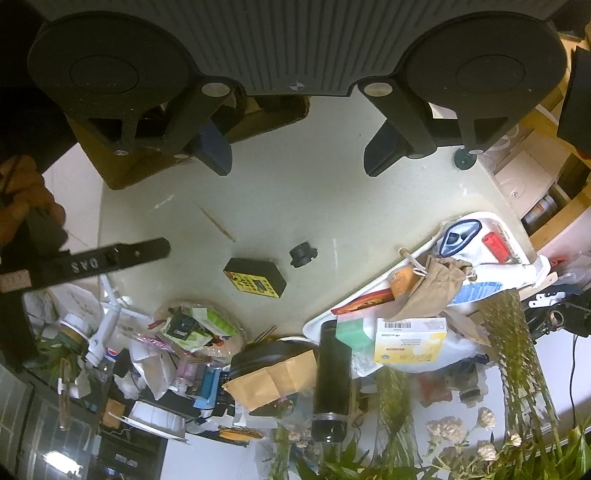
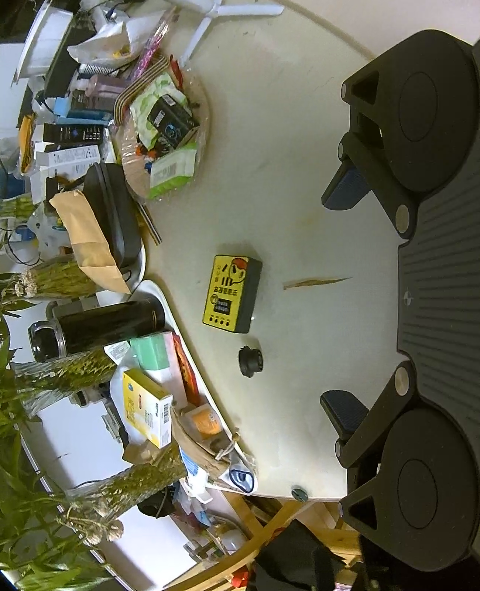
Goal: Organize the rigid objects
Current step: 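Move the right tool to the yellow printed box and close on it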
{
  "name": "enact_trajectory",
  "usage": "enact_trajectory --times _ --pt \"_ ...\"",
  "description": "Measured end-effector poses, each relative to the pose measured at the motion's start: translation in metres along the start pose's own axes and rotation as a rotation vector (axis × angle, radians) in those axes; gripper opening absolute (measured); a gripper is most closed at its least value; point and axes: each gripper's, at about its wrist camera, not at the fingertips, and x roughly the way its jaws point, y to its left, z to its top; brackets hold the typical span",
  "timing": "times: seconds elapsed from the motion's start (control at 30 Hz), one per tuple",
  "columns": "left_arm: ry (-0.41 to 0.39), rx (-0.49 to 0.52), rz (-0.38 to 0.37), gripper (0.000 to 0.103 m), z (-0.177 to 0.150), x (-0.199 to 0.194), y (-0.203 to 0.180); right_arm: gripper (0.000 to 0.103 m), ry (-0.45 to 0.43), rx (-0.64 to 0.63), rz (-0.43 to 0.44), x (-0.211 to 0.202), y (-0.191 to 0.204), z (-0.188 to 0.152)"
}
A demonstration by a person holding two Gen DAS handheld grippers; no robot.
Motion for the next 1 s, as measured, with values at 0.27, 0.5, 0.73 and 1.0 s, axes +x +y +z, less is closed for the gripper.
enact_trajectory --times 0.27,0.5,0.73,1.0 --pt "-0.005 -0.008 -0.005 0.079 -0.002 0.012 0.003 0.103 0.007 0.018 0.022 0.03 -0.003 0.019" --pt "-0.026 0.024 0.012 0.079 -0.008 0.02 0.0 0.103 0.028 0.052 0.034 0.064 -0.007 0.038" --pt "-0.029 0.038 0.011 0.079 -0.015 0.027 0.0 0.103 0.066 0.094 0.027 0.1 -0.014 0.05" --pt "-0.042 0.017 0.001 0.079 -0.015 0.028 0.004 0.103 0.064 0.119 0.035 0.132 -0.012 0.064"
